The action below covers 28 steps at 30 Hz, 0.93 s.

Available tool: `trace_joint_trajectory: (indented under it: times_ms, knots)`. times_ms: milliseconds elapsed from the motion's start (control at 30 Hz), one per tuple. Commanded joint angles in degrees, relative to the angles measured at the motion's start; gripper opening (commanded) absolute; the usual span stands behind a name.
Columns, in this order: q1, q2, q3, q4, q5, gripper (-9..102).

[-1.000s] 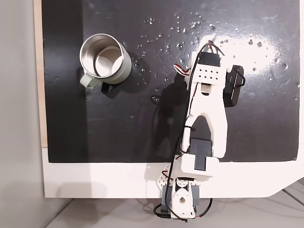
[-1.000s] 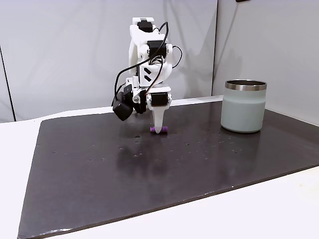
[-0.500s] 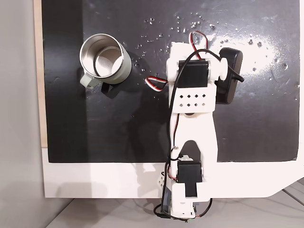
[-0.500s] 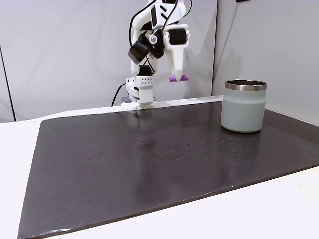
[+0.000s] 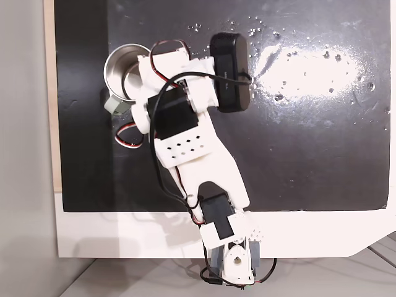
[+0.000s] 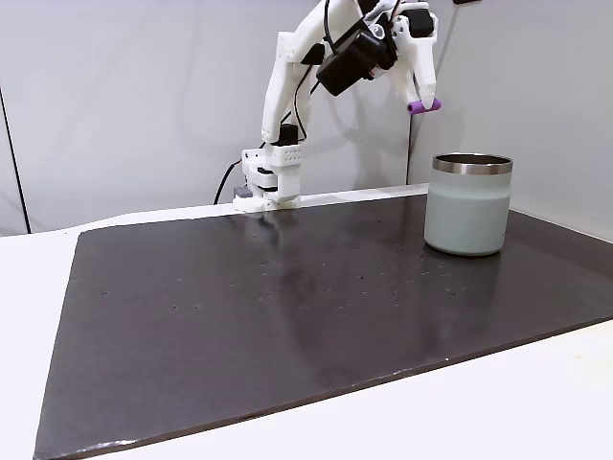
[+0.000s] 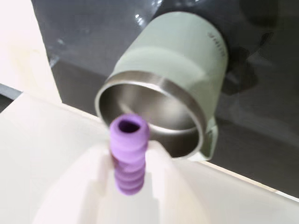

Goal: Grasp a pengrip and put it in the cup.

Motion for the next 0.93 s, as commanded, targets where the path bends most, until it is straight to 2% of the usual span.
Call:
trace_joint_trajectory:
  times_ms: [0, 233, 500, 567, 667, 900]
  knots:
    - [-2.6, -2.8, -7.2, -1.8, -0.4, 0]
    - [-6.7, -10.5, -15.0, -4.3, -0.4, 0]
    - [-9.6, -14.1, -15.9, -4.6, -0.1, 0]
    - [-9.7, -14.2, -15.9, -4.6, -0.1, 5]
    - [-9.4, -14.2, -16.3, -4.5, -0.3, 20]
    - [-9.1, -13.3, -16.1, -4.0, -0.3, 22]
